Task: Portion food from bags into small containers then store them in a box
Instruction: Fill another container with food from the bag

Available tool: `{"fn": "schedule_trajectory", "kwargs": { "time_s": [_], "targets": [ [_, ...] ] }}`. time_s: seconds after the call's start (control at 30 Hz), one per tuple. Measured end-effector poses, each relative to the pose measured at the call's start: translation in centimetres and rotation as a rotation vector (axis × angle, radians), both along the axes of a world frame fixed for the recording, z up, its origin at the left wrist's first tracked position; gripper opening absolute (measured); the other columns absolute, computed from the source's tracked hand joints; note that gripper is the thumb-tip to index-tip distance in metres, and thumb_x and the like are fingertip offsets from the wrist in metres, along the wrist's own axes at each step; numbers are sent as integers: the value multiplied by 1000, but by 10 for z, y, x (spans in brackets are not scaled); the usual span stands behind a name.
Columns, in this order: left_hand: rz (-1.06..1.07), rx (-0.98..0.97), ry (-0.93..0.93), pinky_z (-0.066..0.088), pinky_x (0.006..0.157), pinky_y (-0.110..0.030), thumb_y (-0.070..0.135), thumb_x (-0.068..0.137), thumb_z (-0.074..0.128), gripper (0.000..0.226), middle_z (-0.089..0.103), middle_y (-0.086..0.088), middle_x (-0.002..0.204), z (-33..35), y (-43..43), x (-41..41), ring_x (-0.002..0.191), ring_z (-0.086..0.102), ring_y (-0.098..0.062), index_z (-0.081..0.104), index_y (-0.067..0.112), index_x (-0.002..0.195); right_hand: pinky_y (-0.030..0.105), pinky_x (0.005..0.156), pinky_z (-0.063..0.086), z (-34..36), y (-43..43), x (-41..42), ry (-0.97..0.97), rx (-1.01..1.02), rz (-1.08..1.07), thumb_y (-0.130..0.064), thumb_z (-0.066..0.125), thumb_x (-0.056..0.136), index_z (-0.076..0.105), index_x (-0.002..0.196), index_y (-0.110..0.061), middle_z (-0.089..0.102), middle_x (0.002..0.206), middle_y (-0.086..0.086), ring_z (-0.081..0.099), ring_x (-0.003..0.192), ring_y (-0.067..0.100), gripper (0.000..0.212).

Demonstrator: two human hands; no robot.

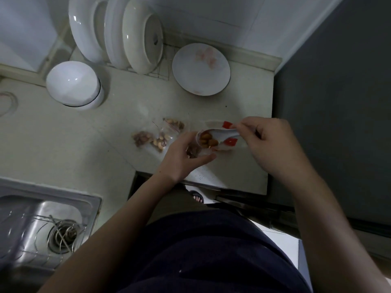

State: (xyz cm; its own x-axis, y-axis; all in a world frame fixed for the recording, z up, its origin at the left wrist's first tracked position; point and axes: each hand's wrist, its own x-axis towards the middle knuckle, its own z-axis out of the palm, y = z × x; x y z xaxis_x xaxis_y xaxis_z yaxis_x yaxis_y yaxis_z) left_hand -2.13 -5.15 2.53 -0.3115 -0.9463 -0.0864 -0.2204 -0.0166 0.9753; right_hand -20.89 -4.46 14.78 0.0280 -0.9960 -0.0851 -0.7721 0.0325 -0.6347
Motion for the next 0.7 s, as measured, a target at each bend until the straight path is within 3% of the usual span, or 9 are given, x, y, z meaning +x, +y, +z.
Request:
{"fn": "schedule_trajectory", "kwargs": {
  "time_s": [0.03,0.1,0.2,0.27,0.37,0.47,0.7],
  "targets": [
    [4,7,6,53,72,-25,43,74,77,32,60,17,93,0,1,0,82,57,-3,59,48,100,12,47,30,3,1,4,58,-32,44,-23,53,96,69,80,-12,45,49,-8,44,47,6,25],
    [9,7,9,51,69,-22,37,75,79,32,60,12,91,-1,1,0,77,55,-2,60,44,100,24,59,48,8,4,10,144,-63,116,-24,52,96,72,96,-19,65,67,-8,59,61,5,20],
    [12,6,8,51,70,-27,28,77,80,31,60,2,93,-3,2,2,76,55,-5,61,35,101,37,70,55,13,5,12,207,-111,150,-25,51,96,70,106,-22,73,86,2,68,78,22,22],
    [16,11,-2,52,72,-32,28,77,80,29,60,0,93,-4,2,4,78,55,-9,61,33,99,39,70,55,15,5,8,231,-156,117,-25,51,95,71,102,-21,73,86,3,68,79,24,22],
    [41,29,-32,54,74,-40,29,77,80,35,61,-7,96,-7,2,6,81,56,-15,63,16,105,41,65,53,21,3,-5,251,-244,35,-24,51,93,72,92,-11,71,79,10,66,72,29,25],
    [60,37,-43,55,73,-34,39,74,77,42,62,-2,96,-7,3,8,83,57,-12,63,13,104,41,61,53,27,0,-16,332,-289,11,-19,53,93,71,91,-7,69,73,15,63,65,34,21],
    [67,58,-106,52,76,-29,34,77,78,45,65,-7,99,-15,2,12,88,62,-18,61,7,109,36,64,51,7,-18,-5,564,26,253,-26,51,95,66,107,-11,67,86,16,64,79,36,24]
  ]
}}
